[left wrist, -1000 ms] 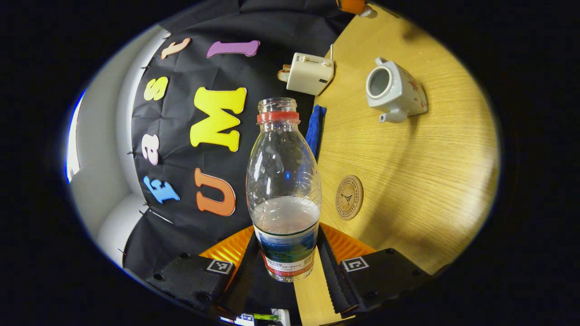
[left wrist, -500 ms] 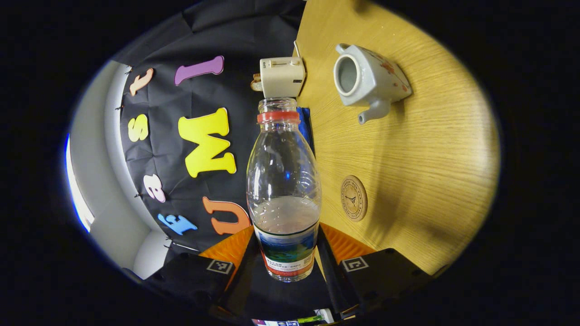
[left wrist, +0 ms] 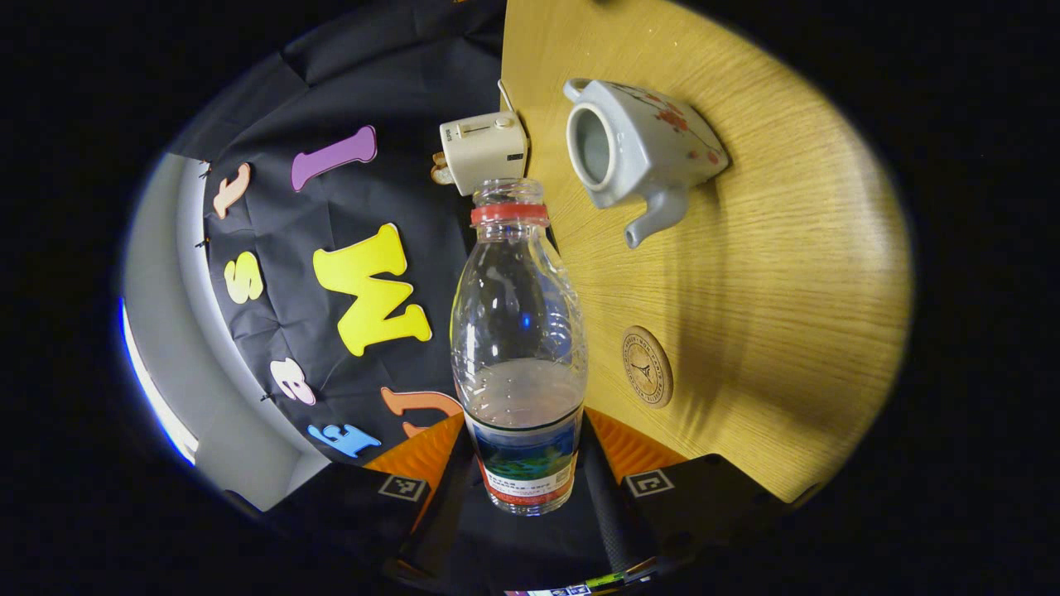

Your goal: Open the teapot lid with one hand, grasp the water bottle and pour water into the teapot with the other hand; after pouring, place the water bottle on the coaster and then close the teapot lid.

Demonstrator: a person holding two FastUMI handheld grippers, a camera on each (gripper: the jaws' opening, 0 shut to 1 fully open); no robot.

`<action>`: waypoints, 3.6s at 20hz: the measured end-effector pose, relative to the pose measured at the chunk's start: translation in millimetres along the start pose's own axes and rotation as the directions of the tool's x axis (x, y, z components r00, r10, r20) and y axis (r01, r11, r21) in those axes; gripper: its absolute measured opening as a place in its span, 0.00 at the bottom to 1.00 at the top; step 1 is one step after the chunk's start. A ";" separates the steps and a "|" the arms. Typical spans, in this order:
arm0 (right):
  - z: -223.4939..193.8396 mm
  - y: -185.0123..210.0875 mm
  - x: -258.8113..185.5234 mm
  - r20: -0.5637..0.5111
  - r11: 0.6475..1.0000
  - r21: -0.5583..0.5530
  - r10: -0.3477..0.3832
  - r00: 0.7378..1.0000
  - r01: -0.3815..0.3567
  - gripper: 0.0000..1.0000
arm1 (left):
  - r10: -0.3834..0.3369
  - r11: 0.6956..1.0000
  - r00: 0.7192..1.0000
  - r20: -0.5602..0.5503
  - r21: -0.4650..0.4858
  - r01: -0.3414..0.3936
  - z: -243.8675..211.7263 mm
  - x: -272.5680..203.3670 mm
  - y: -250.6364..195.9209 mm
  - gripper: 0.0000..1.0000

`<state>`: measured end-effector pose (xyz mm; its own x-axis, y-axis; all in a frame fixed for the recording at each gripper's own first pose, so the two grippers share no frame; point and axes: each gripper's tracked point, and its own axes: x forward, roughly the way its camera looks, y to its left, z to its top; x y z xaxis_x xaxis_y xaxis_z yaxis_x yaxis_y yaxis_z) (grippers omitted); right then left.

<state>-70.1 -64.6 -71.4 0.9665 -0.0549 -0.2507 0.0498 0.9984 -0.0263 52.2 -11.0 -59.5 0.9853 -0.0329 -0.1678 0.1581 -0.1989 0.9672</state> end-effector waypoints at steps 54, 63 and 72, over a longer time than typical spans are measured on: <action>3.1 -13.0 -11.9 0.031 0.997 0.077 -0.003 1.000 0.000 0.00 | 0.027 0.998 1.000 -0.005 -0.058 -0.027 0.6 16.8 4.4 0.71; 20.3 -4.6 -13.6 0.056 0.997 0.076 0.000 0.998 -0.004 0.00 | -0.093 0.629 0.995 0.041 -0.772 0.091 -6.3 14.1 -18.6 0.72; 28.6 5.0 -16.5 0.062 0.997 0.073 0.003 0.998 -0.008 0.00 | -0.021 -0.045 0.989 0.148 -0.988 0.147 -18.4 27.9 -3.6 0.72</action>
<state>-78.6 -58.3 -39.7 0.9805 -0.0509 -0.1899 0.0607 0.9971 0.0464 80.3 6.8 -64.2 0.9611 -0.1735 -0.2149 0.2023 0.9719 0.1202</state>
